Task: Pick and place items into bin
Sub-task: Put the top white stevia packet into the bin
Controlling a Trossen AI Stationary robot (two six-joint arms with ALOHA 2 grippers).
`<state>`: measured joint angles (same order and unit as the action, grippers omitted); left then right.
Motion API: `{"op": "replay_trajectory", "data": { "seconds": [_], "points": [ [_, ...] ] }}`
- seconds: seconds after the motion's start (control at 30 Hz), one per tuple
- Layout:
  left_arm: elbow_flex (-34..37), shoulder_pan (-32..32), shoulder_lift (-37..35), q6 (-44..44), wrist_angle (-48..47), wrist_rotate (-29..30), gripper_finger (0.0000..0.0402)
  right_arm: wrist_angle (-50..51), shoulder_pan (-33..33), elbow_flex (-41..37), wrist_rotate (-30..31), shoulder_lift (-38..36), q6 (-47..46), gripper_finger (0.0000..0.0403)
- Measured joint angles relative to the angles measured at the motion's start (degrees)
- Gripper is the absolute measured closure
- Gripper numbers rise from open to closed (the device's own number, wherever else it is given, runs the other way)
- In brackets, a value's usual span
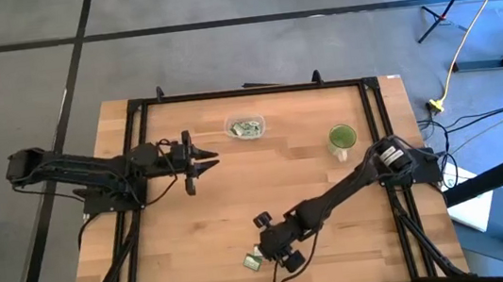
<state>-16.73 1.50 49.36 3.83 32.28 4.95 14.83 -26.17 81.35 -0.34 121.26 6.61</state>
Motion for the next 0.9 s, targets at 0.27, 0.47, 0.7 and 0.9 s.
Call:
{"op": "replay_trajectory", "data": {
  "seconds": [0.27, 0.47, 0.7, 0.9],
  "points": [
    [0.0, 0.0, 0.0, -0.1, 0.5, 0.0, 0.0316, 0.0, 0.0, -0.1, -0.3, 1.6, -0.1, 0.0313],
    [0.0, 0.0, 0.0, -0.1, 0.5, 0.0, 0.0316, 0.3, 0.0, -0.1, -0.4, 1.5, -0.2, 0.0342],
    [0.0, 0.0, 0.0, -0.1, 0.5, 0.0, 0.0316, 0.4, 0.0, 0.0, -0.3, 2.4, -0.2, 0.0365],
    [0.0, 0.0, 0.0, -0.1, 0.5, 0.0, 0.0316, 0.8, 0.0, 0.1, 0.0, 2.5, -1.5, 0.0375]
  ]
}}
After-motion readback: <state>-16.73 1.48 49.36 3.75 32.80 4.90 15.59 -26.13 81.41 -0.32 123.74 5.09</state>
